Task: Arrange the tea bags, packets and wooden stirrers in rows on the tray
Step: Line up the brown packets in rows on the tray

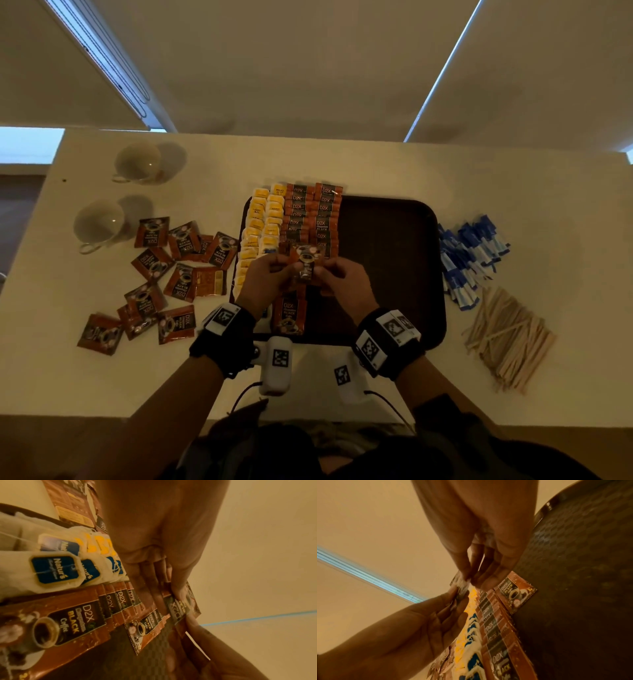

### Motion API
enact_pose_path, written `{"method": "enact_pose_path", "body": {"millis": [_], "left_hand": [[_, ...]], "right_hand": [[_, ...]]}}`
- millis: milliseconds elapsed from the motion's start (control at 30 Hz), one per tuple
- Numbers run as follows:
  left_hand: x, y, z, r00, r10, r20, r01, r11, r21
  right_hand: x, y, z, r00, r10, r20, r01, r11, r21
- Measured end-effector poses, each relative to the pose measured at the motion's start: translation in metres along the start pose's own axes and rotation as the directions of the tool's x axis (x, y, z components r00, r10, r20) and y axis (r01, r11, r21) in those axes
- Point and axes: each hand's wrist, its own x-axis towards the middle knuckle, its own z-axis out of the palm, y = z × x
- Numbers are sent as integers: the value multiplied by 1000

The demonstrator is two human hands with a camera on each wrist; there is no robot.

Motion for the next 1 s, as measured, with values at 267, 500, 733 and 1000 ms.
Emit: {"method": "enact_pose_path", "body": {"millis": [267, 500, 733, 1000], "left_hand": [[7, 0, -10, 935, 117, 334, -277, 829, 485], [18, 13, 0, 962, 178, 206, -250, 879, 407], [27, 14, -6, 967, 223, 127, -255, 887, 386], [12, -11, -69, 954, 231, -189, -147, 915, 376]], "right_hand": [[4, -6, -13, 985, -167, 48, 174, 952, -254], [4, -10, -10, 990, -43, 134, 92, 918, -385], [21, 5, -18, 977, 109, -184, -166, 929, -330], [41, 17, -18, 932, 305, -195, -358, 854, -377]]}}
